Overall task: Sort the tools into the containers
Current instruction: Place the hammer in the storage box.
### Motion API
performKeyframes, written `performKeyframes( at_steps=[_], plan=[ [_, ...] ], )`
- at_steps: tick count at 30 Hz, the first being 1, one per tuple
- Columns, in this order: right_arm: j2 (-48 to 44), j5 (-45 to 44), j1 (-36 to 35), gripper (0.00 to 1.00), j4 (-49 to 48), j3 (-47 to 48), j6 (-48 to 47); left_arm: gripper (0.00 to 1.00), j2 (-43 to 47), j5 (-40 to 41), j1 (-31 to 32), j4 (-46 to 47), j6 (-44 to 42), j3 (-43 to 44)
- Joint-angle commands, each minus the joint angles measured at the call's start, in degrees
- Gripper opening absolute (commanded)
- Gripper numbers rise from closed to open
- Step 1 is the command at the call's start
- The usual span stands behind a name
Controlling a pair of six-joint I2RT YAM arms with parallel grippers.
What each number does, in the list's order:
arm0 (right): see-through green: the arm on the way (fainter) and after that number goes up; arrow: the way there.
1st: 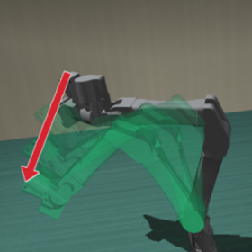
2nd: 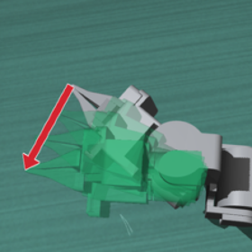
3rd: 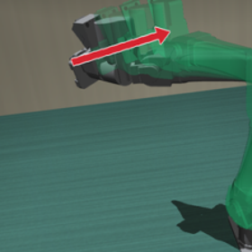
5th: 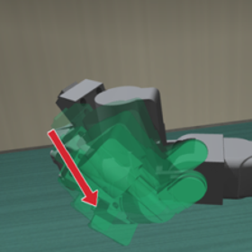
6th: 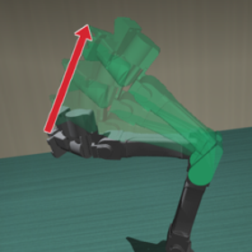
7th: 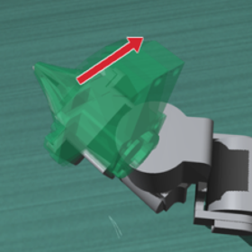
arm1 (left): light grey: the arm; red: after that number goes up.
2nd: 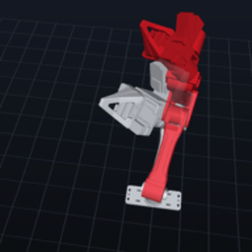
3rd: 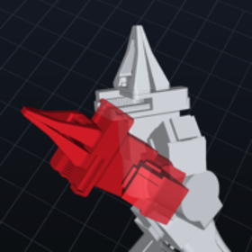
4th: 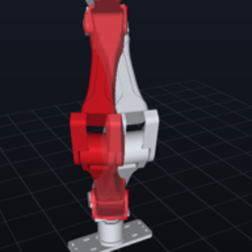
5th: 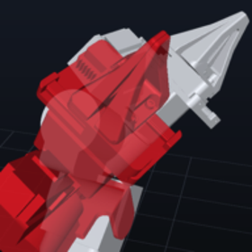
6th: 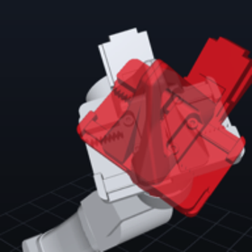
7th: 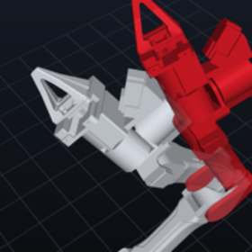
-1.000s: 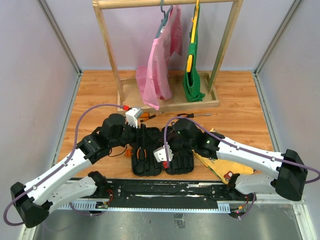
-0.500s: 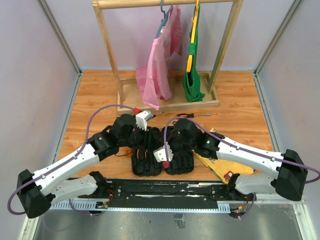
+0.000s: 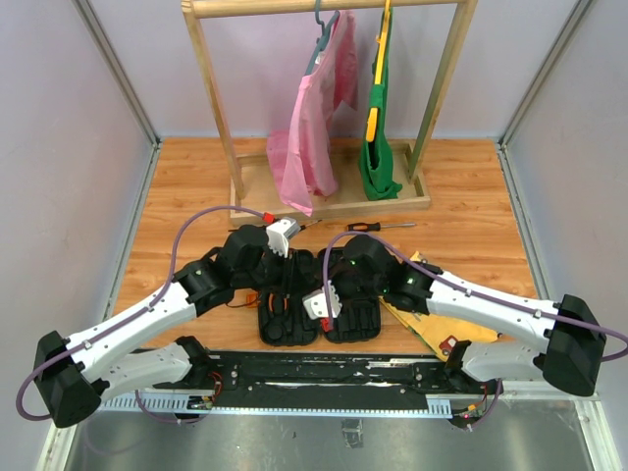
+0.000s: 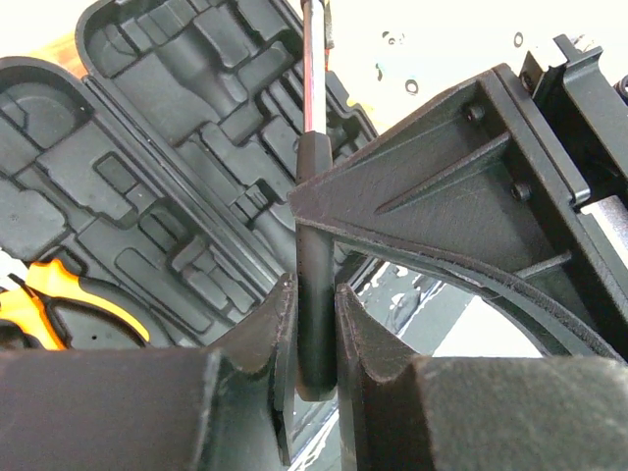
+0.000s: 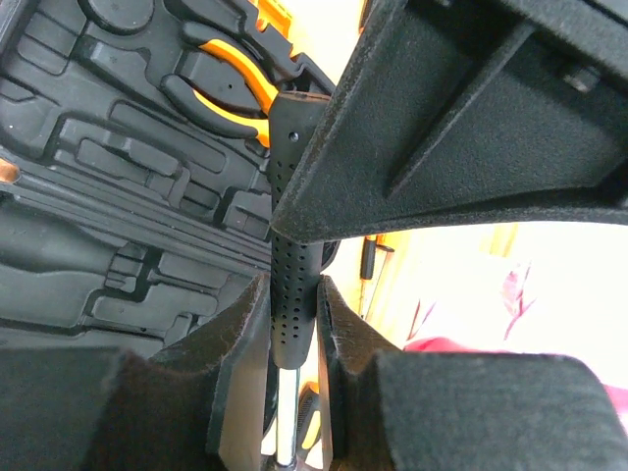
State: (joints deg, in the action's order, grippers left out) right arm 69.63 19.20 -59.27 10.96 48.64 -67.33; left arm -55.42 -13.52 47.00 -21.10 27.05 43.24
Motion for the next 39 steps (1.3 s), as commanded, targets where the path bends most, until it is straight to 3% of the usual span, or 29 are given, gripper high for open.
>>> performKeyframes(
  at_steps=[1, 5, 6, 8, 13, 17, 26, 28, 35, 39],
  plan=[
    [-2.73, -0.57, -0.77, 0.26, -5.66, -1.23, 0.53, 0.00, 0.45, 0.10, 0.46, 1.24, -0.04, -1.00],
    [-4.79, 0.26, -0.76, 0.63, -8.21, -3.66, 4.31, 0.00, 1.30, 2.49, 0.46, 2.16, 0.86, -1.84],
    [-5.37, 0.80, -0.76, 0.70, -8.39, -4.07, 5.49, 0.00, 1.45, 2.91, 0.46, 2.65, 1.17, -2.03],
    [-6.36, 2.06, -0.76, 0.75, -8.60, -5.06, 8.04, 0.00, 1.66, 3.85, 0.46, 3.43, 1.78, -2.68],
    [-11.34, 1.51, -0.77, 0.78, -18.66, -11.45, 23.40, 0.00, 2.44, 5.36, 0.46, 5.37, 2.80, -4.41],
    [-14.32, -6.24, -0.76, 0.75, -26.25, -16.19, 46.32, 0.00, 2.57, 5.65, 0.46, 5.96, 3.00, -5.58],
    [-15.51, -30.10, -0.76, 0.74, -10.57, -14.48, 97.08, 0.01, 2.92, 5.85, 0.46, 6.94, 3.25, -9.15],
    [-16.02, -34.46, -0.76, 0.73, -8.29, -16.57, 112.37, 0.00, 3.24, 5.66, 0.46, 7.43, 3.56, -9.94],
    [-17.75, -37.86, -0.76, 0.71, -18.57, -25.16, 139.98, 0.00, 4.43, 5.70, 0.46, 7.74, 4.23, -11.88],
    [-16.36, -42.37, -0.76, 0.70, -14.65, -22.79, 148.99, 0.00, 4.53, 5.52, 0.46, 7.59, 4.39, -12.21]
  ],
)
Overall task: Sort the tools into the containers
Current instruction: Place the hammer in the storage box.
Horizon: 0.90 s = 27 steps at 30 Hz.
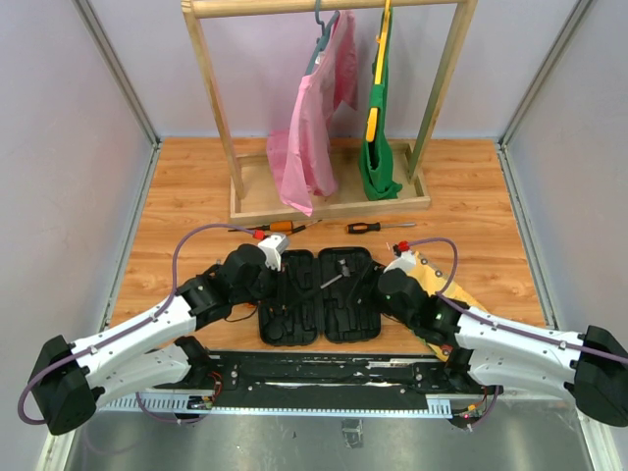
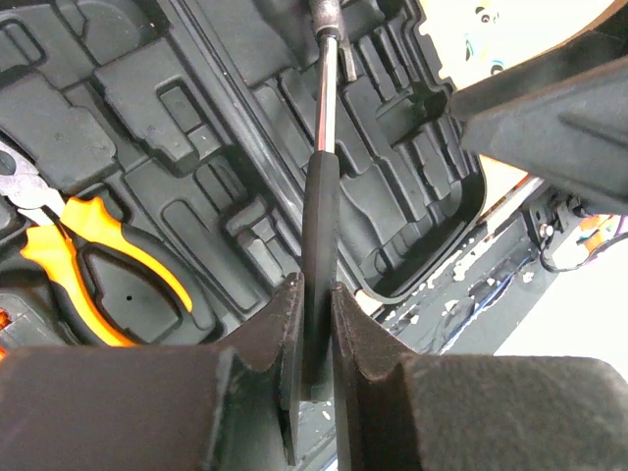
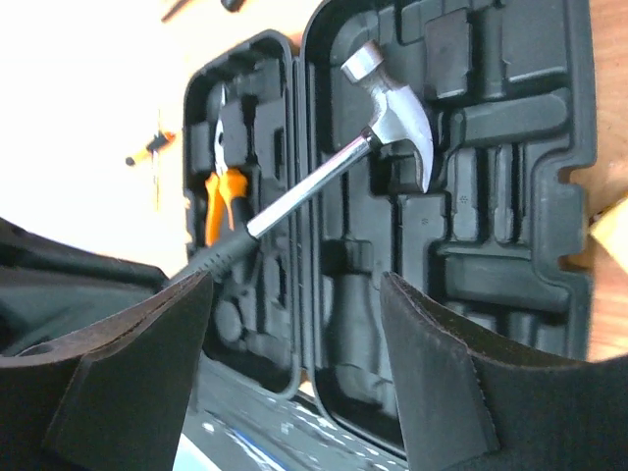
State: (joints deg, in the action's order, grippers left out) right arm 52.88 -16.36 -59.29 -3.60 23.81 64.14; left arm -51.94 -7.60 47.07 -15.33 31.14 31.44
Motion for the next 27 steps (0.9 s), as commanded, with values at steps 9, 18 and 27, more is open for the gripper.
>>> performKeyframes(
  at_steps=[9, 18, 27],
  plan=[
    [7.62, -4.97, -0.74, 0.63, -0.46, 4.07, 31.46, 0.01, 0.93, -0.40, 0.39, 1.96, 0.42, -0.28],
    [17.22, -0.31, -0.74, 0.59, -4.51, 7.16, 34.50, 0.00, 1.01, -0.60, 0.39, 1.75, 0.42, -0.11],
    [17.96, -1.98, -0.74, 0.58, 0.58, 7.96, 32.07, 0.15, -0.05, 1.94, 0.39, 0.04, -0.16, 0.21]
  ],
)
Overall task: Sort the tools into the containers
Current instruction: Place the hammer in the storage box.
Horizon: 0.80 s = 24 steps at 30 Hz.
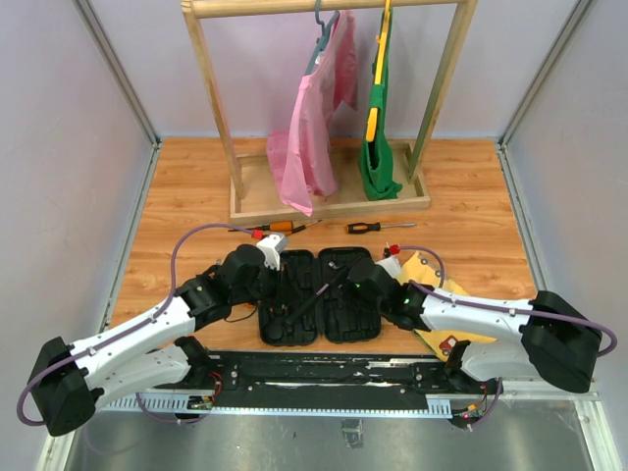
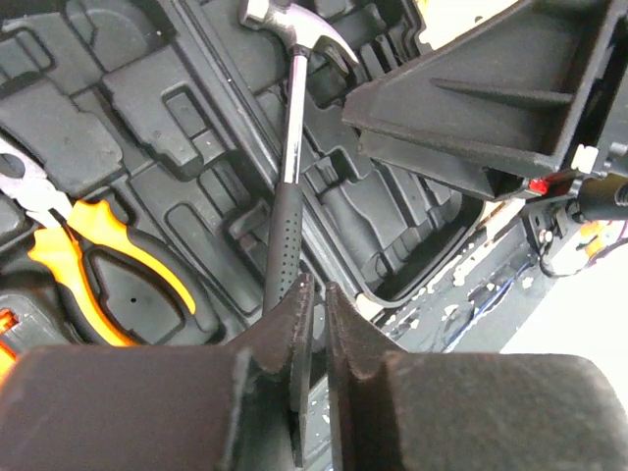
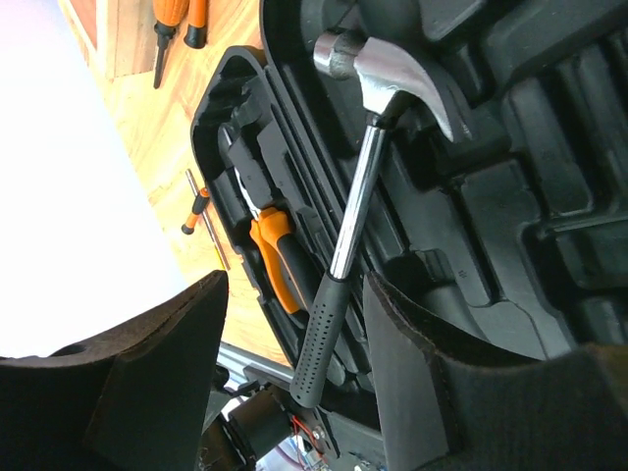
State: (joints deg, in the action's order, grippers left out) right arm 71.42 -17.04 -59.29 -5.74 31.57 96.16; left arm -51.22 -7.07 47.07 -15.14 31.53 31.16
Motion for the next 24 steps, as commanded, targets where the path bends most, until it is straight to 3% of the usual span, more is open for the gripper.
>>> performKeyframes(
  at_steps=[1, 6, 11, 24],
  plan=[
    [-1.28, -1.89, -0.76, 0.58, 3.08, -0.21, -0.07, 0.21, -1.73, 1.10, 0.39, 0.03, -0.61, 0.73],
    [-6.83, -5.52, -0.74, 0.57, 6.31, -2.30, -2.20, 0.38, -7.34, -0.26, 0.71, 0.98, -1.30, 1.13],
    [-12.14, -9.62, -0.74, 0.57, 11.05, -3.08, -3.98, 0.45, -10.44, -1.99, 1.61, 1.59, -2.06, 1.19],
    [-15.77, -12.70, -0.65, 0.56, 12.52, -4.59, -5.02, 0.44, -15.62, -3.71, 3.03, 2.10, -3.40, 1.02]
  ],
)
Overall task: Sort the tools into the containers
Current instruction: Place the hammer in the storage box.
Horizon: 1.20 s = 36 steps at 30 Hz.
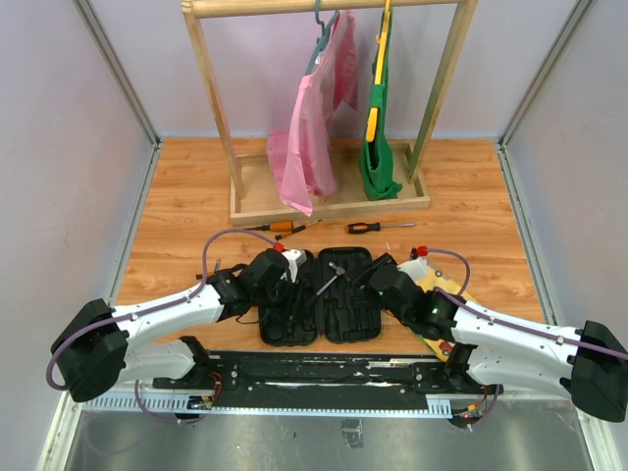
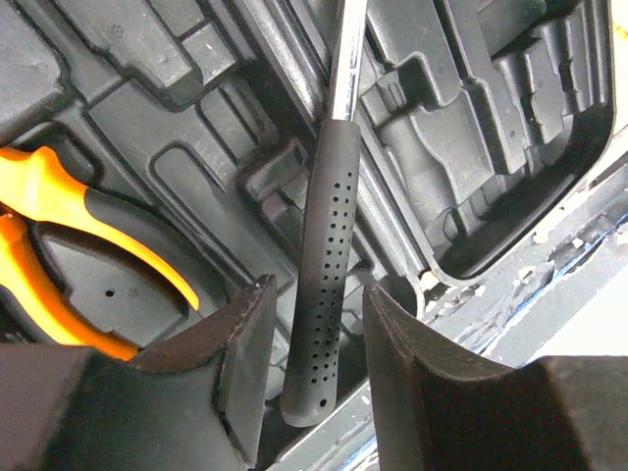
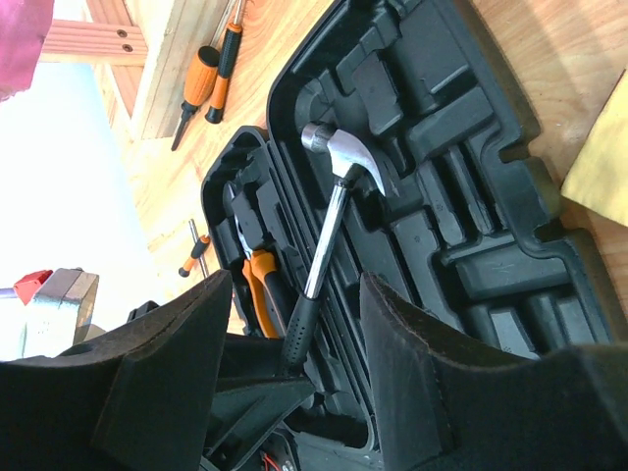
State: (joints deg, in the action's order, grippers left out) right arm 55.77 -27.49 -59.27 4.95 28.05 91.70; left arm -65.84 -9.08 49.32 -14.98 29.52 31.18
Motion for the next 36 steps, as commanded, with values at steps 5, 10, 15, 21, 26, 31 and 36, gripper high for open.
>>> performKeyframes(
  at_steps=[5, 10, 15, 21, 26, 31, 36],
  plan=[
    [0.43, -1.79, -0.68, 0.56, 1.32, -1.07, -0.58, 0.21, -1.01, -3.01, 0.78, 3.13, -1.49, 0.82],
    [0.64, -1.94, -0.68, 0.57, 1.30, -0.66, -0.94, 0.07, 1.13, -3.00, 0.78, 4.05, -1.14, 0.91],
    [0.96, -1.96, -0.68, 0.57, 0.50, 0.04, -2.74, 0.01, 6.50, -1.77, 0.78, 6.60, -0.49, -0.25],
    [0.46, -2.62, -0.68, 0.57, 0.32, 0.47, -4.67, 0.00, 15.53, 3.06, 0.78, 8.81, 2.38, -3.07],
    [-0.97, -3.87, -0.68, 0.58, 0.85, -0.26, -4.62, 0.00, 20.97, 8.52, 0.78, 7.59, 8.68, -5.80],
    [-2.33, -5.24, -0.69, 0.58, 1.46, -1.36, -4.36, 0.00, 26.80, 14.42, 0.78, 5.21, 19.13, -9.47],
    [-3.01, -5.56, -0.68, 0.58, 1.96, -1.94, -4.16, 0.01, 33.46, 18.34, 0.78, 3.77, 27.18, -13.37]
  ],
)
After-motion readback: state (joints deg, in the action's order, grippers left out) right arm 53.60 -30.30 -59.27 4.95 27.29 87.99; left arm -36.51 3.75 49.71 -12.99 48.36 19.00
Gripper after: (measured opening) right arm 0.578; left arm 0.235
